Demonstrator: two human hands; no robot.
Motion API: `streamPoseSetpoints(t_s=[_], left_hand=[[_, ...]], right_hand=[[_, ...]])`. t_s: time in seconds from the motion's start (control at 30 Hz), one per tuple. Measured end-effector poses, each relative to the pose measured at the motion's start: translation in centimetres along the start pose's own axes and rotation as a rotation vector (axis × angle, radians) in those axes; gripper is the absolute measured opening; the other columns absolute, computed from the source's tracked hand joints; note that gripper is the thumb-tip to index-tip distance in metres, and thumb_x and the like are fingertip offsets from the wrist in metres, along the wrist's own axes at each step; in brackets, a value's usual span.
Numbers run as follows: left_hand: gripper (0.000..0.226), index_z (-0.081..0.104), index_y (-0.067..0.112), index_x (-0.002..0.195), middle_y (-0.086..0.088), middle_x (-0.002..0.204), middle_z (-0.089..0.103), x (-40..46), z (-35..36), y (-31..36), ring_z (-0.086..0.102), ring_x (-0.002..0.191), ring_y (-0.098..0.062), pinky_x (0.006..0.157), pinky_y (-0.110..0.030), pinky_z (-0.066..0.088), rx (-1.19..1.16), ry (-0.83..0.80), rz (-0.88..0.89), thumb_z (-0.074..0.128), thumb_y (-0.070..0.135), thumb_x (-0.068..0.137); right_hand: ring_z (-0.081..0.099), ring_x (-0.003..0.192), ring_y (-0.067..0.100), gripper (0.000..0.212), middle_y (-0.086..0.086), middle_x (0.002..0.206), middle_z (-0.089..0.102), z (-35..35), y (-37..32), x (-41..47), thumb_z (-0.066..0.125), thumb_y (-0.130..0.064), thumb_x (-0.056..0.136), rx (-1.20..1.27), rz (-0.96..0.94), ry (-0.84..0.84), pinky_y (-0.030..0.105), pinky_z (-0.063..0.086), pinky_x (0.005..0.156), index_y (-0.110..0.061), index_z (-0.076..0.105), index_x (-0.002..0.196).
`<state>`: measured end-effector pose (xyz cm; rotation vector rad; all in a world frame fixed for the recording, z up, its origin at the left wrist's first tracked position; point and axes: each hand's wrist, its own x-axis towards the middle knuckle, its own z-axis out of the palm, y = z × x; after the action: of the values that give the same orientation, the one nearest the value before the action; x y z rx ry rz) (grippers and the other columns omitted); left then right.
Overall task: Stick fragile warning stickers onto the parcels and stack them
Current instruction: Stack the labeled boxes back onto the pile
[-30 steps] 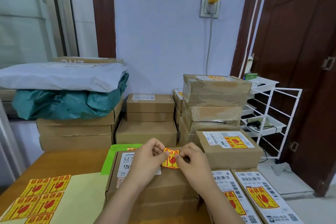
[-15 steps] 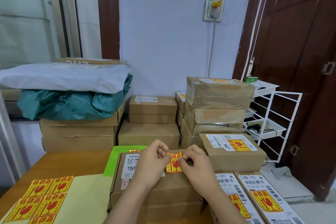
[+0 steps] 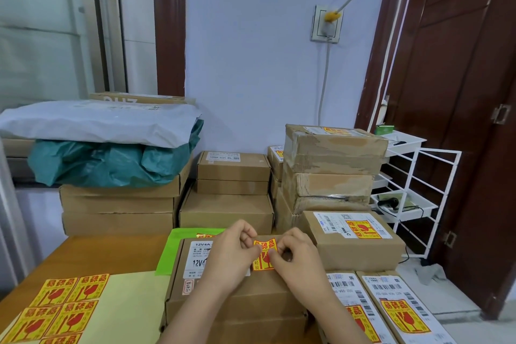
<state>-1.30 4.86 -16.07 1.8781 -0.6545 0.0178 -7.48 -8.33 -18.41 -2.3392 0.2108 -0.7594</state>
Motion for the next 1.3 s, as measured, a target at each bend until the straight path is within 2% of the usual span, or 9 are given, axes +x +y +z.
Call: streamPoseSetpoints(t_s=[0.27,0.6,0.8,0.93,1.0,1.3], left_hand=[[0.021,0.056,0.017,0.085,0.003,0.072,0.052,0.06,0.08,-0.01,0.045,0.062,-0.006,0.056,-0.015,0.04,0.023,-0.029,0.007,0.069,0.001,0.08],[0.025,0.053,0.023,0.082,0.005,0.072,0.052,0.06,0.17,-0.05,0.046,0.061,-0.005,0.061,-0.023,0.044,0.083,-0.043,0.034,0.069,0.003,0.08],[0.029,0.052,0.026,0.082,0.006,0.072,0.052,0.1,0.22,-0.09,0.045,0.061,-0.004,0.059,-0.02,0.041,0.098,-0.054,0.038,0.068,0.001,0.078],[0.029,0.052,0.026,0.084,0.007,0.073,0.052,0.16,0.16,-0.06,0.045,0.063,-0.005,0.062,-0.023,0.041,0.108,-0.068,0.038,0.068,0.002,0.076],[0.028,0.053,0.024,0.087,0.006,0.074,0.052,0.14,0.14,-0.03,0.045,0.064,-0.006,0.062,-0.024,0.041,0.092,-0.078,0.03,0.068,0.003,0.075],[0.034,0.054,0.021,0.096,0.005,0.08,0.052,0.06,-0.05,0.24,0.045,0.069,-0.007,0.066,-0.026,0.042,0.06,-0.096,0.017,0.069,0.001,0.072]], right_hand=[[0.046,0.086,0.008,0.035,-0.007,0.082,0.05,0.14,0.18,0.14,0.065,-0.016,0.082,-0.013,-0.006,-0.001,0.017,0.035,0.069,-0.022,0.041,0.059],[0.045,0.089,0.006,0.032,-0.008,0.085,0.049,-0.01,-0.05,0.06,0.066,-0.018,0.082,-0.025,-0.014,-0.012,0.015,0.034,0.071,-0.023,0.043,0.06],[0.043,0.093,0.004,0.03,-0.01,0.087,0.049,-0.06,-0.02,-0.01,0.066,-0.02,0.081,-0.033,-0.01,-0.03,0.014,0.034,0.074,-0.023,0.043,0.061],[0.042,0.094,0.003,0.031,-0.011,0.089,0.048,-0.06,0.01,0.01,0.066,-0.024,0.081,-0.058,0.0,-0.042,0.019,0.036,0.08,-0.025,0.042,0.062],[0.041,0.094,0.003,0.029,-0.012,0.089,0.047,-0.1,-0.03,0.05,0.066,-0.026,0.081,-0.065,0.012,-0.046,0.023,0.037,0.081,-0.024,0.043,0.064],[0.039,0.093,0.003,0.026,-0.015,0.09,0.043,-0.23,-0.12,-0.05,0.065,-0.025,0.081,-0.088,-0.002,-0.046,0.021,0.036,0.079,-0.031,0.04,0.078]])
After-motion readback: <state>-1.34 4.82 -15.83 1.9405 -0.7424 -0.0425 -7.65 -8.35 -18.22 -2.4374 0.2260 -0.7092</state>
